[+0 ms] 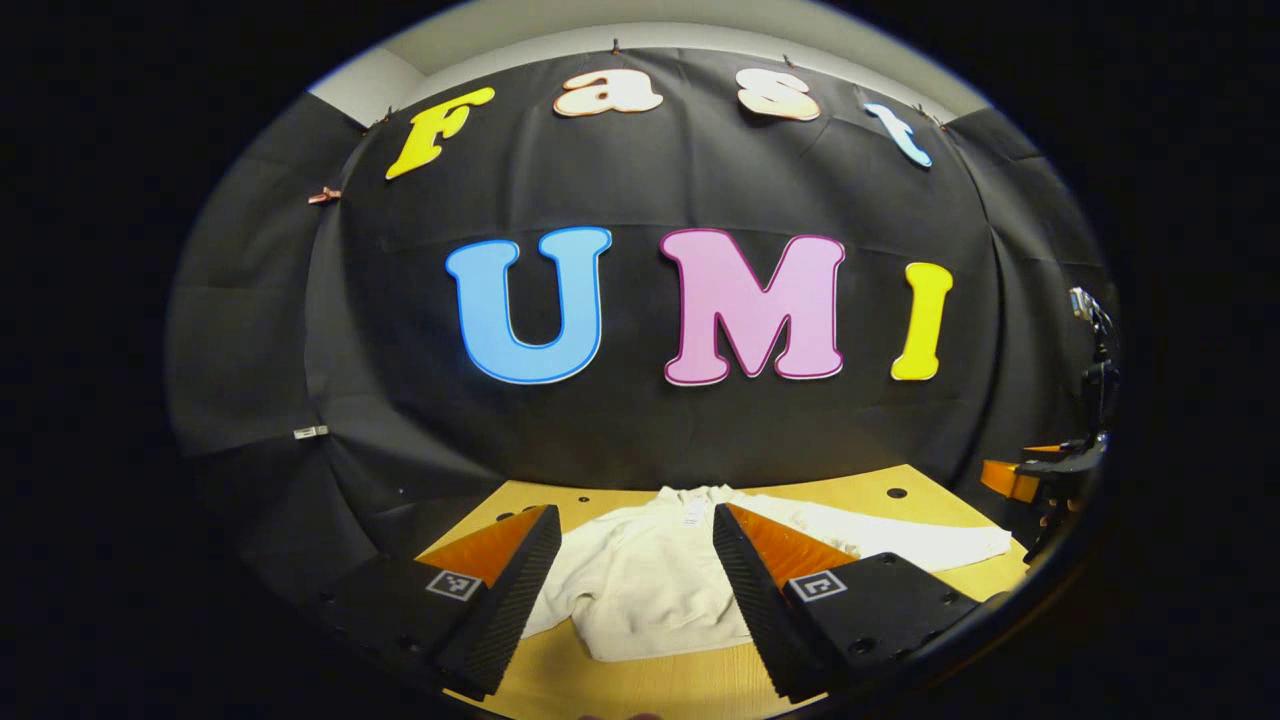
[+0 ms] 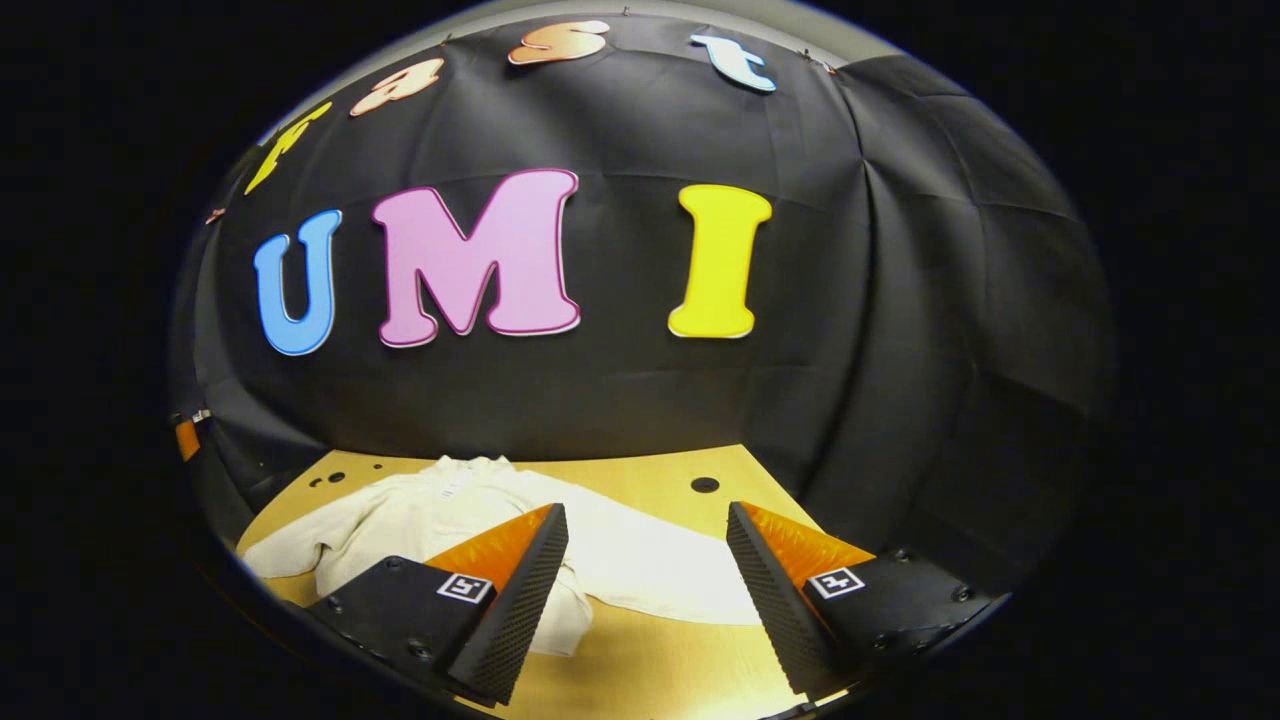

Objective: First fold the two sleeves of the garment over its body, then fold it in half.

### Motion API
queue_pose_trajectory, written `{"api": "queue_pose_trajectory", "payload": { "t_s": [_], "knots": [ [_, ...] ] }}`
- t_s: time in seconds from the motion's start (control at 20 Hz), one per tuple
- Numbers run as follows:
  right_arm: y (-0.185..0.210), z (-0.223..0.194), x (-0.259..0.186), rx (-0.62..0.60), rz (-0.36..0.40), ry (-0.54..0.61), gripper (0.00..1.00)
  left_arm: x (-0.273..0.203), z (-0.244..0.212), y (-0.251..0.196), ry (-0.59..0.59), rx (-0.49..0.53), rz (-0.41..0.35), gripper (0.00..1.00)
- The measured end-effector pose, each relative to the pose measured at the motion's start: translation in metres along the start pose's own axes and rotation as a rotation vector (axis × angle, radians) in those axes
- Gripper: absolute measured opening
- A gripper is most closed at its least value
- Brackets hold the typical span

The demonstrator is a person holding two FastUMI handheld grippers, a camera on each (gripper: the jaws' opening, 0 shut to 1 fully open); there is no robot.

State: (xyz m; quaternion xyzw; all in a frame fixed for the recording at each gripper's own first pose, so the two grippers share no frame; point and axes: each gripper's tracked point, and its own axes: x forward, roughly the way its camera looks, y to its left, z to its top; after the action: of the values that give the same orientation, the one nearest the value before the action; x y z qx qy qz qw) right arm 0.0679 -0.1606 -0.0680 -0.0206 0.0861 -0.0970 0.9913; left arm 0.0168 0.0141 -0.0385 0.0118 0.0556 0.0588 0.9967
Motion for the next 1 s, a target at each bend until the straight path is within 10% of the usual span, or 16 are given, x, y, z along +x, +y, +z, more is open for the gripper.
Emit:
{"api": "queue_pose_trajectory", "payload": {
  "t_s": [1.0],
  "knots": [
    [-0.184,-0.146,0.117,-0.036,-0.190,0.420,0.98,0.025,-0.039,0.020,0.146,0.011,0.158,0.96]
  ]
}}
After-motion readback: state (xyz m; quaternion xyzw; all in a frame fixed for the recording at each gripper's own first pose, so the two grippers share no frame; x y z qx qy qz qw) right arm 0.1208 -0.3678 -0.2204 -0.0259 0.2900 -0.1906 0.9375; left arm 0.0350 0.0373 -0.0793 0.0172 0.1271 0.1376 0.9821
